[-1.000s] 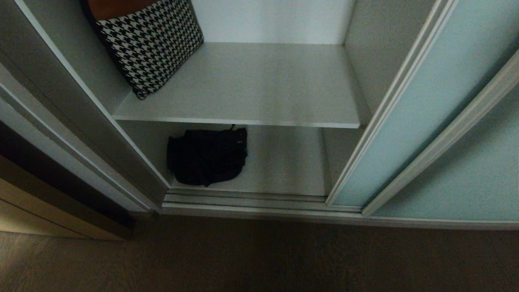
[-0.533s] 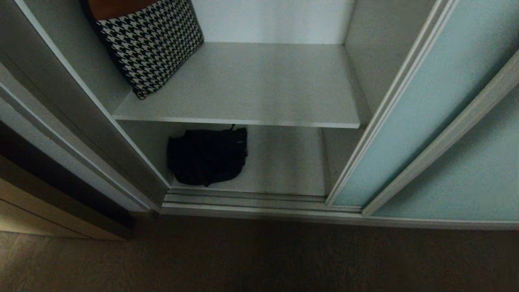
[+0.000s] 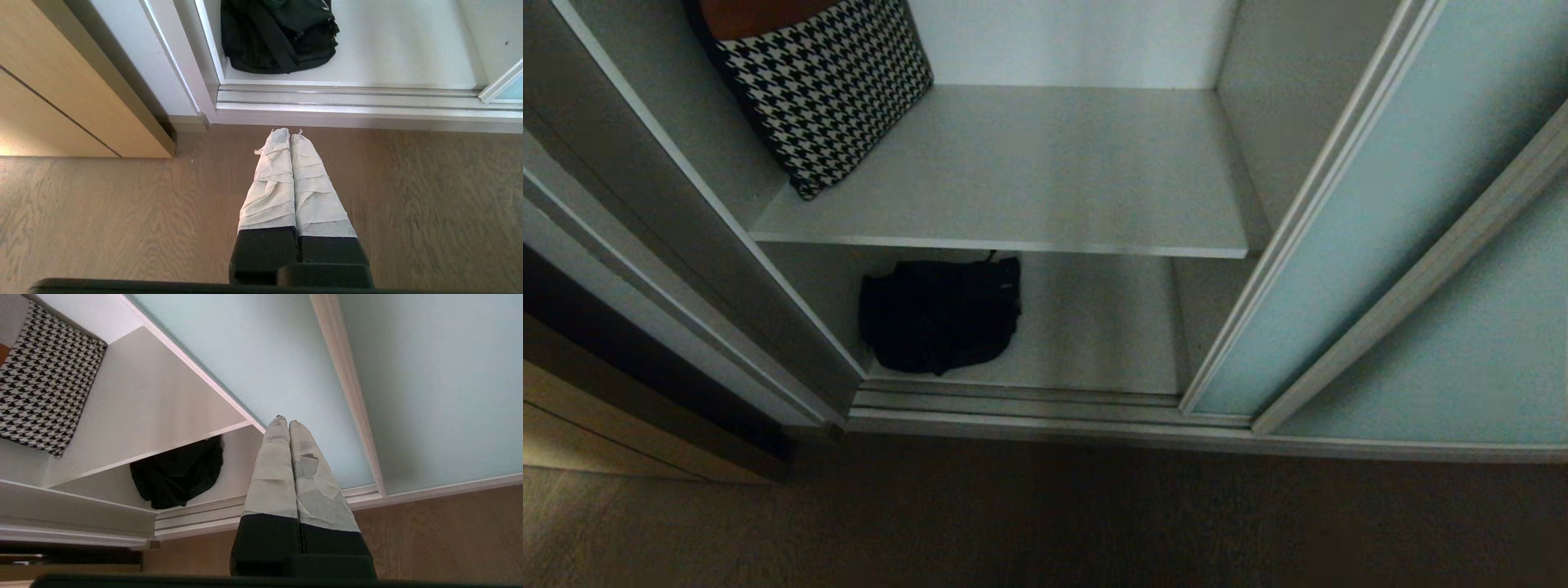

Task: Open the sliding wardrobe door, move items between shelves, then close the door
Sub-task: Close the door

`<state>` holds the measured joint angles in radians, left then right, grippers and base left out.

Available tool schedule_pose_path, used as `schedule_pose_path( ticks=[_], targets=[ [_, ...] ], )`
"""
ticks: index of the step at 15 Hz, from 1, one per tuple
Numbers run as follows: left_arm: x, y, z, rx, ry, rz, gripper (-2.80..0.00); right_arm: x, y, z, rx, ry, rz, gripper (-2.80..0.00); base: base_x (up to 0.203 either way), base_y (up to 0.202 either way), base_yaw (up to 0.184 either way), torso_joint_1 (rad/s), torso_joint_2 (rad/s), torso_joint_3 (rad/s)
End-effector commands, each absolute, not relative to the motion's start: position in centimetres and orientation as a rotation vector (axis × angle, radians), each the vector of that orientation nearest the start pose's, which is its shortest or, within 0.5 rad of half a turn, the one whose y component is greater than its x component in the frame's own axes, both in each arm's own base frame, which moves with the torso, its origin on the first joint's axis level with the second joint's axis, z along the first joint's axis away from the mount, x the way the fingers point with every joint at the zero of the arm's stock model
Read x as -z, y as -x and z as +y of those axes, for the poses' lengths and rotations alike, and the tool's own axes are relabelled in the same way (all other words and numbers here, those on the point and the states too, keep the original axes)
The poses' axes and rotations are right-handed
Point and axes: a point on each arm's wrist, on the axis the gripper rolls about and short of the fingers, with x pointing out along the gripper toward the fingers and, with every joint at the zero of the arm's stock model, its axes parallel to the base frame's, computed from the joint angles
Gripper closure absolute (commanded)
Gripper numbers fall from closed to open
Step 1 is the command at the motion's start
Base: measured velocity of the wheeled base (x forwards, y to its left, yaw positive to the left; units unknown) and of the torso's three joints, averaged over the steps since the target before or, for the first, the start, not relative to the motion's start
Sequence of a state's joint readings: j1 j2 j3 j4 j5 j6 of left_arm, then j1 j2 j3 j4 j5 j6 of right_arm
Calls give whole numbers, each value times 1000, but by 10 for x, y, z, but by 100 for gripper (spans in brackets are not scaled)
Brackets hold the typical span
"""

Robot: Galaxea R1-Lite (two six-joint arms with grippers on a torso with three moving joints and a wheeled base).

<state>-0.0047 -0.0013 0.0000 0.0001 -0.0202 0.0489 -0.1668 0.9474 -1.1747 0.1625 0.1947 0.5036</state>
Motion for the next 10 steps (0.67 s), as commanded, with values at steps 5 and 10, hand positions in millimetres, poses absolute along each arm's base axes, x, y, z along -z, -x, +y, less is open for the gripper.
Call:
schedule_pose_path(
  ticks=[5,10],
  targets=[
    [-75,23,0,25,-49,-2,0,-358,-109,-15,-39,-499,-30,0,0,0,0,0,0,0],
    [-75,23,0,26,-49,-2,0,-359,-124,-24,-20,-488,-66,0,0,0,0,0,0,0]
  ],
)
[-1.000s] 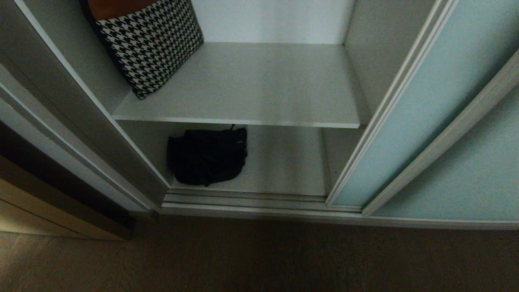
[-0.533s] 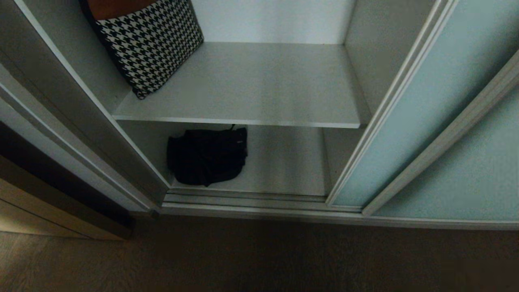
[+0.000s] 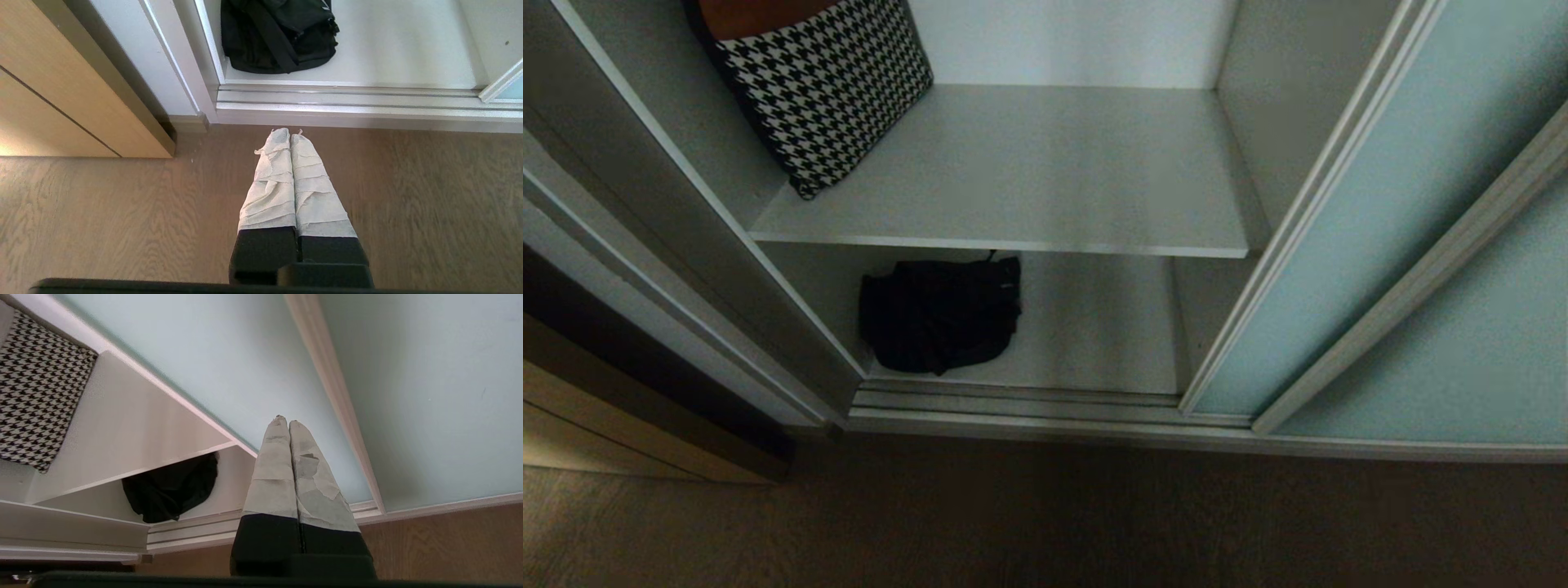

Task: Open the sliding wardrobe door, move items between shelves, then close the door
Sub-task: Close the door

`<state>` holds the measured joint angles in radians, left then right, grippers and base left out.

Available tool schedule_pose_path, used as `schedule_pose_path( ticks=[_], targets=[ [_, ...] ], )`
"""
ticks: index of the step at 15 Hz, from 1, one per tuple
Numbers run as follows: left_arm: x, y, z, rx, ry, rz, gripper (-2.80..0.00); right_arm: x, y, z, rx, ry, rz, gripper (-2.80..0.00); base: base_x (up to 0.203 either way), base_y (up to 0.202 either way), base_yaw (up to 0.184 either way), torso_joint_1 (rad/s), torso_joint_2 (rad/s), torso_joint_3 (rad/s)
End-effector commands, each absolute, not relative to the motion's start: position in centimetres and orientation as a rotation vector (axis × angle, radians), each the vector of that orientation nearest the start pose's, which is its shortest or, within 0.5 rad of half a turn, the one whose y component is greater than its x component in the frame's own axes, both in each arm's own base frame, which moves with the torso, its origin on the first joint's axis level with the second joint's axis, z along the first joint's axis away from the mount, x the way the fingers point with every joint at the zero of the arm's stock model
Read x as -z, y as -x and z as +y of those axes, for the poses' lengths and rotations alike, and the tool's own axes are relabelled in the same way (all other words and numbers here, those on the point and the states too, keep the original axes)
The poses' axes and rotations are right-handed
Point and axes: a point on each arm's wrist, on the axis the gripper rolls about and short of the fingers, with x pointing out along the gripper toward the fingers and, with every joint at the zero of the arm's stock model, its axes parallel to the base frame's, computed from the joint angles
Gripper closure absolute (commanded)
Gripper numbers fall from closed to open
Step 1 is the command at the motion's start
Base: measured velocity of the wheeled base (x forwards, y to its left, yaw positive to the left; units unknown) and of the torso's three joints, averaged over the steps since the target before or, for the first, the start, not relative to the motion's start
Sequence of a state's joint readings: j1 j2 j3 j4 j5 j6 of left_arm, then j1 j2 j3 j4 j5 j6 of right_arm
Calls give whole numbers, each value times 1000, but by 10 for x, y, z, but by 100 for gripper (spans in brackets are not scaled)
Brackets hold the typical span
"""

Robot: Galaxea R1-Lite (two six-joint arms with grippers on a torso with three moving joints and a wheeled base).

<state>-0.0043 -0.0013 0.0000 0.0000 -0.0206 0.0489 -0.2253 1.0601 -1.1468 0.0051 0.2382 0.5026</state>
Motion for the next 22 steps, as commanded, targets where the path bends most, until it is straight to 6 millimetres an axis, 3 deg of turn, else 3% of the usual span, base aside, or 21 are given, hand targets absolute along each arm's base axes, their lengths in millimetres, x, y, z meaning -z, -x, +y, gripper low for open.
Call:
schedule_pose_path(
  ticks=[1,22],
  targets=[
    [-75,23,0,24,-49,-2,0,-360,-124,-26,-23,-485,-71,0,0,0,0,0,0,0],
    [-75,23,0,26,-49,-2,0,-342,-180,-50,-24,-520,-58,0,0,0,0,0,0,0]
  ],
)
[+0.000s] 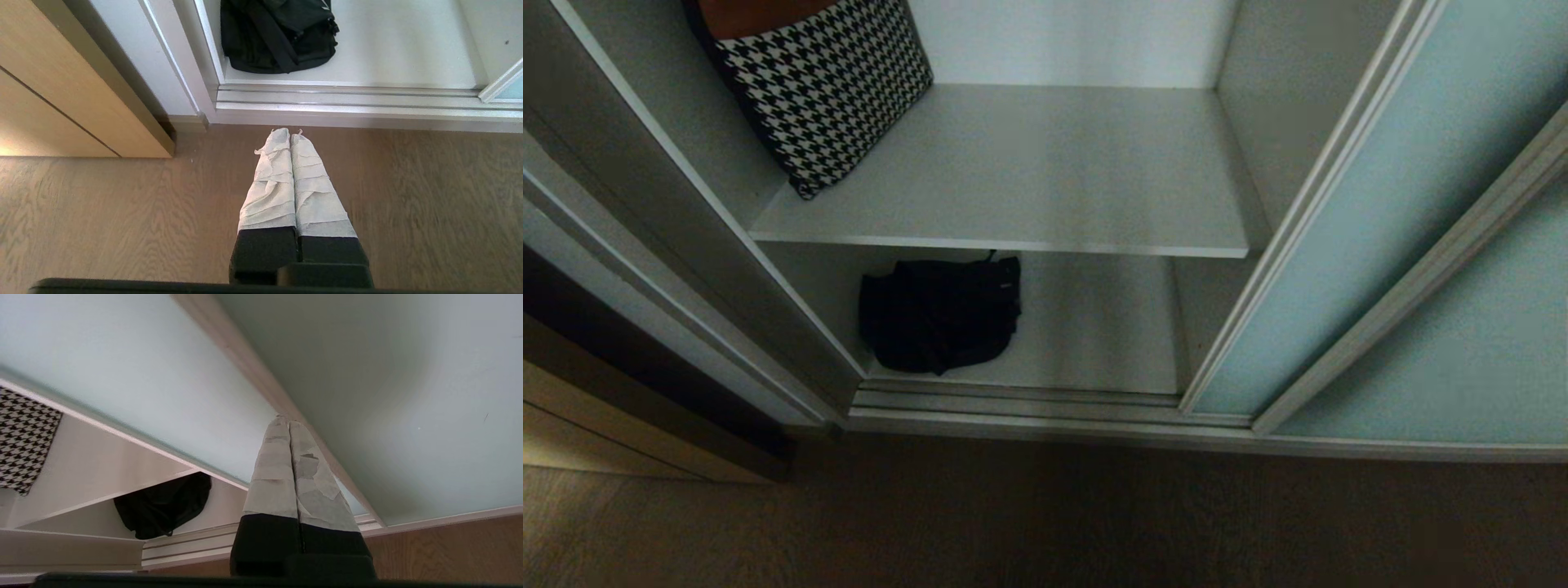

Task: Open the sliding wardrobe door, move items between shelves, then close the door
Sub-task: Close the door

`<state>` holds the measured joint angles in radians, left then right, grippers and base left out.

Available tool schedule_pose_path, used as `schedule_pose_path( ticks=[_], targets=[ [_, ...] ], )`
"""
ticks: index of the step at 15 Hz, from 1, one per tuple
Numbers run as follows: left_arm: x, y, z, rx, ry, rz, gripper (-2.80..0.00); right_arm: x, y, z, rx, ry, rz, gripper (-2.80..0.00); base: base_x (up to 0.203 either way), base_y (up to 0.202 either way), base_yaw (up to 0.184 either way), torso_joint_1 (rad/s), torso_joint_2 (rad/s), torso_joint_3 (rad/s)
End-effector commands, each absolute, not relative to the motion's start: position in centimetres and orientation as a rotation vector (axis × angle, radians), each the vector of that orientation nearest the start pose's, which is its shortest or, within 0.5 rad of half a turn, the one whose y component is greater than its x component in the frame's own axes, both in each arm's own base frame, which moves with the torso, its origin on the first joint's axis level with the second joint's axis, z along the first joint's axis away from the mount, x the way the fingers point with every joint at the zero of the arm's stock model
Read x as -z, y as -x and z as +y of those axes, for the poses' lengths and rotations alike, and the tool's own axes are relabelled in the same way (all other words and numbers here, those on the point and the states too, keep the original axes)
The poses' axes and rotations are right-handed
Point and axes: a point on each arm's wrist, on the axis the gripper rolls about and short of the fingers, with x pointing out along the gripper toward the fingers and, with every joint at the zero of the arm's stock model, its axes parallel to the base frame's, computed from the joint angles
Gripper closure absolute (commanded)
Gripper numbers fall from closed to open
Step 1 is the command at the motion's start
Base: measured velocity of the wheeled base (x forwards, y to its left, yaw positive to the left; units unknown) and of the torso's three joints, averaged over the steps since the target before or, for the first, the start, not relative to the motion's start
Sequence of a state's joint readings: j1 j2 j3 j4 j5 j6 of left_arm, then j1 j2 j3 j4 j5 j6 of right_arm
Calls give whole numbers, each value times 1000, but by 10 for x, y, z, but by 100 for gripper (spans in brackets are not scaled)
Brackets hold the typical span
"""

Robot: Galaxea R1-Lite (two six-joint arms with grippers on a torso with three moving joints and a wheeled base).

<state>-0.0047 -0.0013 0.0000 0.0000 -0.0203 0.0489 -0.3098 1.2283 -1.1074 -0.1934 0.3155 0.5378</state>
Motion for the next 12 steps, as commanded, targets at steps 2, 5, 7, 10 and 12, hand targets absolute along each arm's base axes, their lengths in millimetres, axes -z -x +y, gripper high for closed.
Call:
schedule_pose_path(
  ticks=[2,5,7,10,12],
  targets=[
    [-75,23,0,25,-49,-2,0,-341,-183,-52,-20,-520,-58,0,0,0,0,0,0,0],
    [-76,23,0,26,-49,-3,0,-341,-184,-56,-7,-516,-76,0,0,0,0,0,0,0],
    [-75,23,0,25,-49,-2,0,-342,-183,-56,-8,-514,-82,0,0,0,0,0,0,0],
    [-75,23,0,26,-49,-2,0,-340,-187,-57,-8,-513,-81,0,0,0,0,0,0,0],
    [-75,23,0,25,-49,-2,0,-337,-192,-59,-6,-516,-73,0,0,0,0,0,0,0]
  ],
)
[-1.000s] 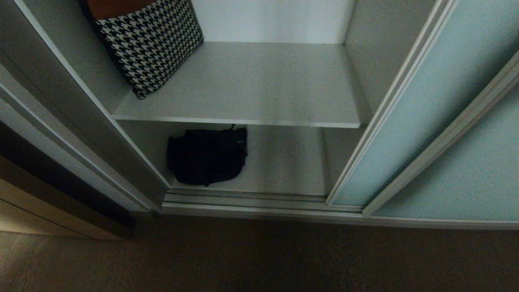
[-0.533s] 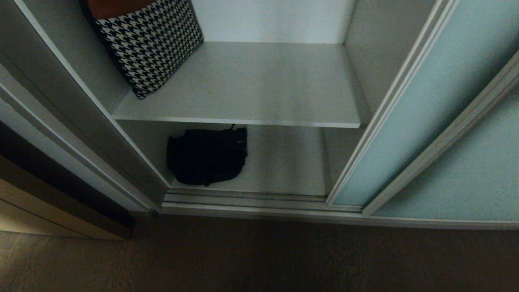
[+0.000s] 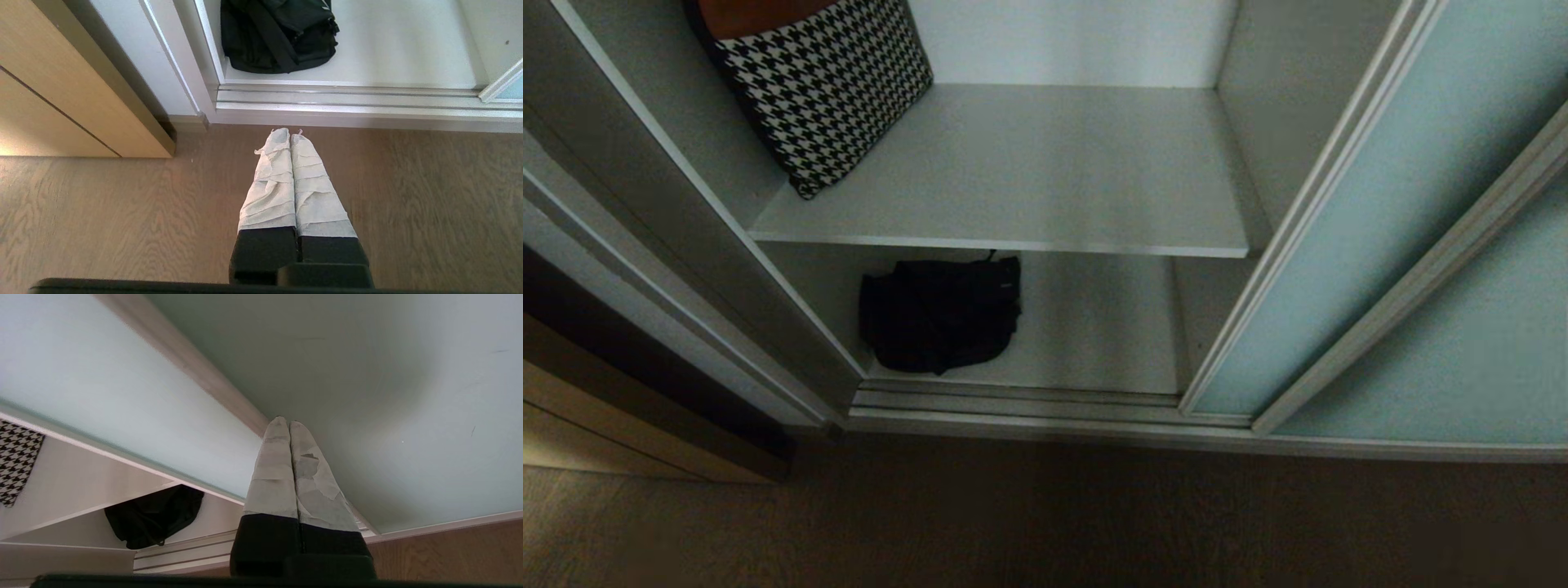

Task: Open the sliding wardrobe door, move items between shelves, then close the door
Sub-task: Close the door

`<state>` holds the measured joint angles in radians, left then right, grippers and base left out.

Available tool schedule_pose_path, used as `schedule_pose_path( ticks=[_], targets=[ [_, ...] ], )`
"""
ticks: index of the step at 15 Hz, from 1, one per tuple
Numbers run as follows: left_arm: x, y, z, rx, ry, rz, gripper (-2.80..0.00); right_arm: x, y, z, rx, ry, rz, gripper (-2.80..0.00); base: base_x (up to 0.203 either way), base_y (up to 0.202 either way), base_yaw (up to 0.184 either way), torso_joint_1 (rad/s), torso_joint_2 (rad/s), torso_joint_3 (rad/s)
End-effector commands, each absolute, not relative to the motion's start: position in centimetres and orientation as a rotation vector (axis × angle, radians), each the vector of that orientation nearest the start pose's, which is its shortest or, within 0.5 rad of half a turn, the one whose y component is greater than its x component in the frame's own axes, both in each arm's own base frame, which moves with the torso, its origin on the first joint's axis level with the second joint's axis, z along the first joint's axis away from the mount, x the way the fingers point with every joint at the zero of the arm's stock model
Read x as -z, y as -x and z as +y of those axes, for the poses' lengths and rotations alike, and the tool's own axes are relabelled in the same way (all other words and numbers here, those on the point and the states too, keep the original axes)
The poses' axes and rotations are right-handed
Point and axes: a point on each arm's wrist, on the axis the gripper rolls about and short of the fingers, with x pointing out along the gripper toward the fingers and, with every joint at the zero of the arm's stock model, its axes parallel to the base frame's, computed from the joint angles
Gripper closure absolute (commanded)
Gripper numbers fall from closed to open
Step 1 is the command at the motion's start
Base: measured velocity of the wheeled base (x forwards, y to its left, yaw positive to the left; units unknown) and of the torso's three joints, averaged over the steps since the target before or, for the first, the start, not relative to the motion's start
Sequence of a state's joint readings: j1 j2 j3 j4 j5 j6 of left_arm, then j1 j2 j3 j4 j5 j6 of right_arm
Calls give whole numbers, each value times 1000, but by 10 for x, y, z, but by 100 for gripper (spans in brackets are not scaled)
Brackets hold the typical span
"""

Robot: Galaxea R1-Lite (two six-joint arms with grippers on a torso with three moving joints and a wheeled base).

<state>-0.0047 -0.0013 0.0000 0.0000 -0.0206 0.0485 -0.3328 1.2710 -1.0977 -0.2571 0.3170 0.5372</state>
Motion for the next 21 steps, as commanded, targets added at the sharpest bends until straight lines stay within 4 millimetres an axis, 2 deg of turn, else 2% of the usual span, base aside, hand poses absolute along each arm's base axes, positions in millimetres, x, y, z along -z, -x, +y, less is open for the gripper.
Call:
schedule_pose_path(
  ticks=[1,16,21],
  targets=[
    [-75,23,0,26,-49,-2,0,-338,-191,-58,-8,-515,-74,0,0,0,0,0,0,0],
    [-75,23,0,25,-49,-2,0,-327,-211,-63,-27,-506,-80,0,0,0,0,0,0,0],
    [-75,23,0,25,-49,-2,0,-330,-207,-58,-56,-500,-85,0,0,0,0,0,0,0]
  ],
)
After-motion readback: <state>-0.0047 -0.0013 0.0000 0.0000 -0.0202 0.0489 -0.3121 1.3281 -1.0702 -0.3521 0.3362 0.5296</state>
